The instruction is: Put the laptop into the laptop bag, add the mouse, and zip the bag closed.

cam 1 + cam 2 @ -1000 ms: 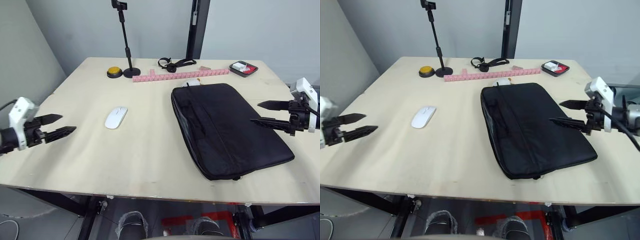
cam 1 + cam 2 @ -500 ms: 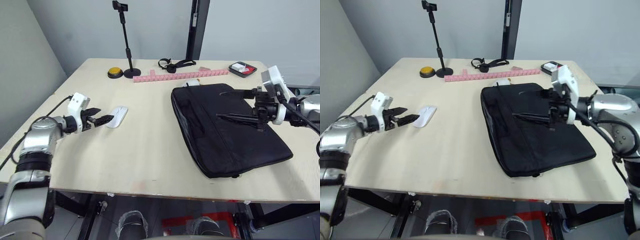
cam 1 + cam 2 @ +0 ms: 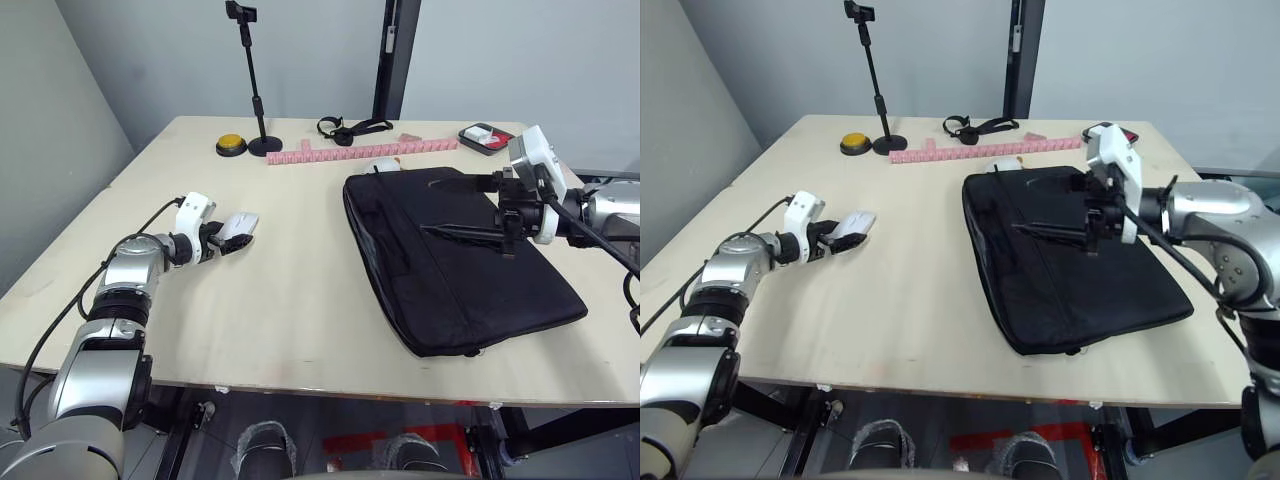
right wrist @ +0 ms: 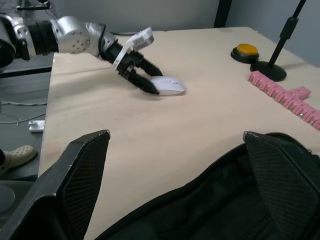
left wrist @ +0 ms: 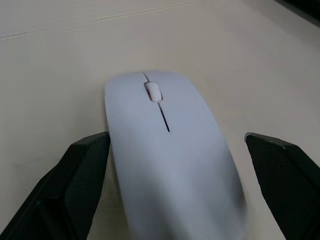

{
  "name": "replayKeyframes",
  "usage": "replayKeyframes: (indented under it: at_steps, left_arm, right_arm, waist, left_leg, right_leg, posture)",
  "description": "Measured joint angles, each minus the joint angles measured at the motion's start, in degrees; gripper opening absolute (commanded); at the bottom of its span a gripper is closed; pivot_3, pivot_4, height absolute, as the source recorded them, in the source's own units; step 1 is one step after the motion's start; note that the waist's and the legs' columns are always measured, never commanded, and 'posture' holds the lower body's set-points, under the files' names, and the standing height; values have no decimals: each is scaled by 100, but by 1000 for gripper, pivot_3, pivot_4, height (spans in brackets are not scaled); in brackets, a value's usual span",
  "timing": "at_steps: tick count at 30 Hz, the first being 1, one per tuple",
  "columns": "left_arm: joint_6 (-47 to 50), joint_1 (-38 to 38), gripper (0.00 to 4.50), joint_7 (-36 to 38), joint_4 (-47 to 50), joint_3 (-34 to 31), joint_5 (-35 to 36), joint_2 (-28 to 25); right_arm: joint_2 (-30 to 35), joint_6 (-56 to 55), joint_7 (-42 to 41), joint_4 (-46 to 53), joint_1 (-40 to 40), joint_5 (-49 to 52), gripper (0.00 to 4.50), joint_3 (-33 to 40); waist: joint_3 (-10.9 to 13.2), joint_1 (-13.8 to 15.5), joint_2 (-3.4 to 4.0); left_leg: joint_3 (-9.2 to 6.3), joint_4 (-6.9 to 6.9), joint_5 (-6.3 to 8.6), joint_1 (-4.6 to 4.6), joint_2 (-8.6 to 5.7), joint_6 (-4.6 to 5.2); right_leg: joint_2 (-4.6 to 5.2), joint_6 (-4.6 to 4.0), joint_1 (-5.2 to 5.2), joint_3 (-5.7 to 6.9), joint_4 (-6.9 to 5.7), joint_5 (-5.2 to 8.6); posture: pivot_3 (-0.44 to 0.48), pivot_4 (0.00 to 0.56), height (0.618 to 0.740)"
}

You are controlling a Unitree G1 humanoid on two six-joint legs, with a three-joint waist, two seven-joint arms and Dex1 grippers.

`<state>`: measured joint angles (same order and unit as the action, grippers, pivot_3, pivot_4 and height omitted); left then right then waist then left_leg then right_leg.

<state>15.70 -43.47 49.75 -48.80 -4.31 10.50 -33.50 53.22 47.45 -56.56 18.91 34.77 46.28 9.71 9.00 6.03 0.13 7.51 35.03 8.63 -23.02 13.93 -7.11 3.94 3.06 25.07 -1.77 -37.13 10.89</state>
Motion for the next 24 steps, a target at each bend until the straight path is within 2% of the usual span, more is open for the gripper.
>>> replayKeyframes:
  at_steps: [4,5,8,9,16,19,24]
  left_arm:
    - [-321,-163,4480,-120,-344,66,-188,56]
    - [-430,-189,3972,-118,-424,96,-233,57]
    - [-511,-237,3014,-118,-556,93,-245,56]
    - [-519,-246,2860,-113,-568,94,-248,56]
    - [-577,-280,2862,214,-622,134,-355,-78]
    - [-593,-189,2862,893,-286,259,-352,-293]
    - [89,225,2862,2386,1410,333,183,-674]
  right_arm:
    - [-287,216,244,16,183,184,4500,-98]
    - [-365,281,325,16,247,265,4500,-98]
    - [-379,296,371,68,287,285,4500,-100]
    - [-379,295,373,84,287,280,4500,-118]
    - [-380,297,441,85,176,231,4500,-133]
    - [-483,477,766,85,174,176,4500,-168]
    - [-934,704,1454,333,20,-37,4500,-644]
  waist:
    - [0,18,0]
    - [-1,17,1]
    - [-1,27,1]
    - [-1,30,1]
    - [-1,25,0]
    - [-1,8,0]
    - [-1,7,1]
  left_leg:
    - [-1,0,0,8,-2,-1]
    - [-2,0,0,8,-5,-1]
    - [-2,0,0,9,-6,-2]
    - [-2,0,0,9,-7,-2]
    - [-3,-2,0,8,-8,-3]
    - [-3,-8,-1,6,-6,-7]
    - [1,-28,-6,-2,-3,-21]
  right_leg:
    - [2,0,-9,0,0,0]
    - [5,0,-10,0,0,0]
    - [6,0,-13,1,1,0]
    - [7,0,-13,1,2,0]
    - [9,0,-11,2,3,0]
    - [9,1,-7,2,5,0]
    - [9,-1,13,4,7,4]
  posture:
    - [0,150,733]
    - [0,150,733]
    - [0,150,733]
    - [0,150,733]
    - [0,150,733]
    - [0,150,733]
    - [0,150,733]
